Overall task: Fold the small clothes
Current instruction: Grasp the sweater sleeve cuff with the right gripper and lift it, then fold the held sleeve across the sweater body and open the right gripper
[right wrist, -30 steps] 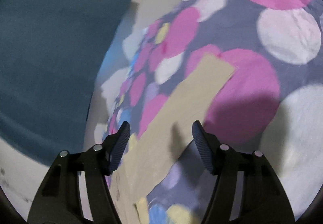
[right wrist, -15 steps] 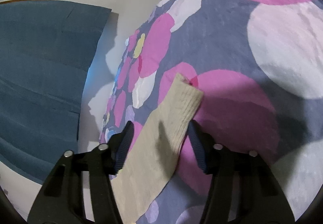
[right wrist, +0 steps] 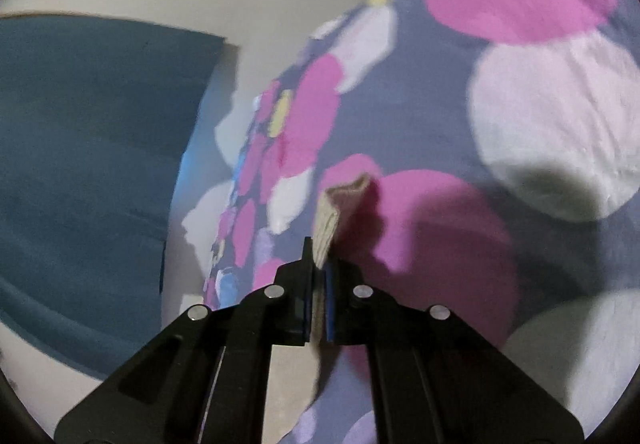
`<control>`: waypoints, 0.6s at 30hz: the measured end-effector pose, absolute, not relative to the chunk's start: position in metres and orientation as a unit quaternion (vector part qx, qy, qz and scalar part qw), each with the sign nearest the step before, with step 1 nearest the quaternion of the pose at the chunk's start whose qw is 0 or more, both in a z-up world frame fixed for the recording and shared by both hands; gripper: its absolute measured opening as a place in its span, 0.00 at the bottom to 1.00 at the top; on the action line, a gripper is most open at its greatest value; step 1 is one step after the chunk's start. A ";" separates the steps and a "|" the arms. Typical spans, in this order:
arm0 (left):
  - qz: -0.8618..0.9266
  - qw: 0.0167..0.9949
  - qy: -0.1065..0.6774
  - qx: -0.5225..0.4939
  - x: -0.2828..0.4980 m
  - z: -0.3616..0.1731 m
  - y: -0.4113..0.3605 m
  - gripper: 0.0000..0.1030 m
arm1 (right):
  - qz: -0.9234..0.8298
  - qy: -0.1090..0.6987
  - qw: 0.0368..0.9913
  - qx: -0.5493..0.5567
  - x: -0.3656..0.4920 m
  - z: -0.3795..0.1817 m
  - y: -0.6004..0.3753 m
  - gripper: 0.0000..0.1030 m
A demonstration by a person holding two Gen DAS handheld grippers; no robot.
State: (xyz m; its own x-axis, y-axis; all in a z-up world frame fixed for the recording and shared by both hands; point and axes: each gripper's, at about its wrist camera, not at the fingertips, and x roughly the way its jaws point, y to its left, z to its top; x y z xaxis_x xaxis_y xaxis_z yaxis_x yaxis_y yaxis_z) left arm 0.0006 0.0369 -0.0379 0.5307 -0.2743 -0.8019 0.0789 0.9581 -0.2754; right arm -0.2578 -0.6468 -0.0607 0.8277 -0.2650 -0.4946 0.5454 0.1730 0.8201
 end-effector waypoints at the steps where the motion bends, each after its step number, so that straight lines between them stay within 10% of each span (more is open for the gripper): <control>1: -0.098 0.872 0.470 -0.093 -0.001 -0.036 0.038 0.96 | -0.261 0.120 0.766 0.576 -0.254 -0.050 -0.641 0.04; 18: -0.044 0.908 0.411 -0.064 -0.008 -0.002 0.091 0.96 | 0.034 0.212 0.895 0.390 -0.043 0.099 -0.353 0.04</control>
